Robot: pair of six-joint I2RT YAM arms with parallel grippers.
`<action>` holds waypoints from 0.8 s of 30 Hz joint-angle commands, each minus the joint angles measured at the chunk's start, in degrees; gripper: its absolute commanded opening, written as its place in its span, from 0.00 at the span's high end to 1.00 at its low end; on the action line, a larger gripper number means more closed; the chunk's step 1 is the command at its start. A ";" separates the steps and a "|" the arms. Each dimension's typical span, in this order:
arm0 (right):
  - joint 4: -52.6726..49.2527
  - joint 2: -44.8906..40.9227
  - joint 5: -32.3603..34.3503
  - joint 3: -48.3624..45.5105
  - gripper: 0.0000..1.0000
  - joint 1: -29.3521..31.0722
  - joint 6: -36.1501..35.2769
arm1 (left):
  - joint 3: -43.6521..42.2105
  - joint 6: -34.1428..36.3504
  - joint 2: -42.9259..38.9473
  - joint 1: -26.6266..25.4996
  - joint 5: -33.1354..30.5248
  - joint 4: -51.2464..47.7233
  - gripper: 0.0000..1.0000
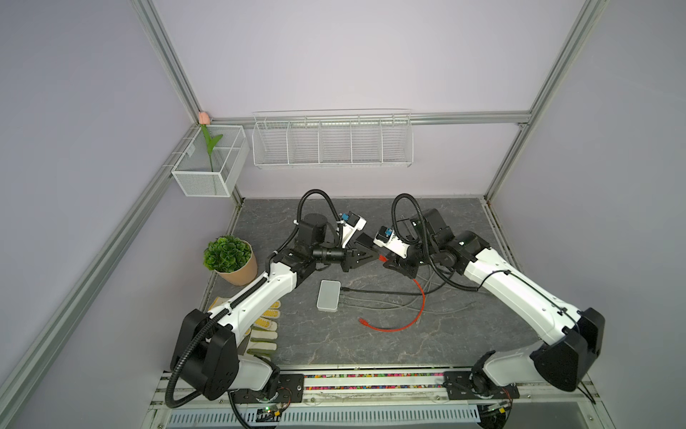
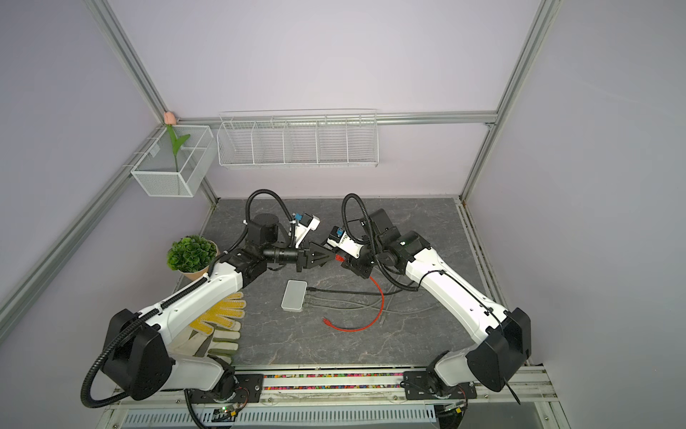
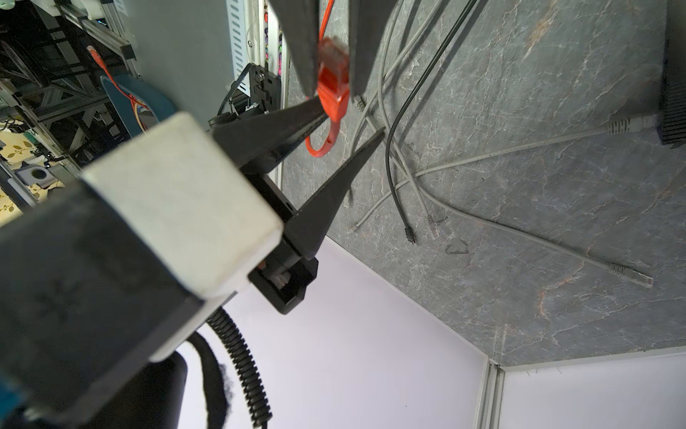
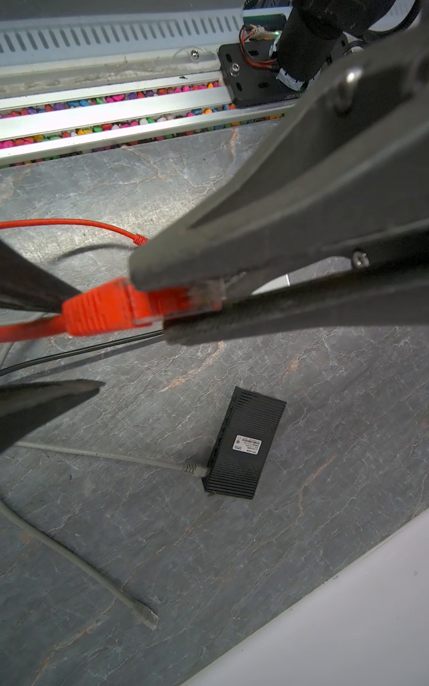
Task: Insert the plug into the switch port
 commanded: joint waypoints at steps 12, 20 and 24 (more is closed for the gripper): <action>-0.47 -3.45 -0.50 0.45 0.80 1.22 -0.80 | 2.79 2.36 0.68 0.24 1.22 -2.19 1.00; -0.77 -2.42 -0.42 0.51 0.77 1.24 -0.89 | 2.99 2.52 0.52 0.26 1.55 -2.48 1.00; -0.48 -2.33 0.30 0.36 0.71 1.26 -1.04 | 2.96 2.55 0.50 0.25 1.69 -2.51 1.00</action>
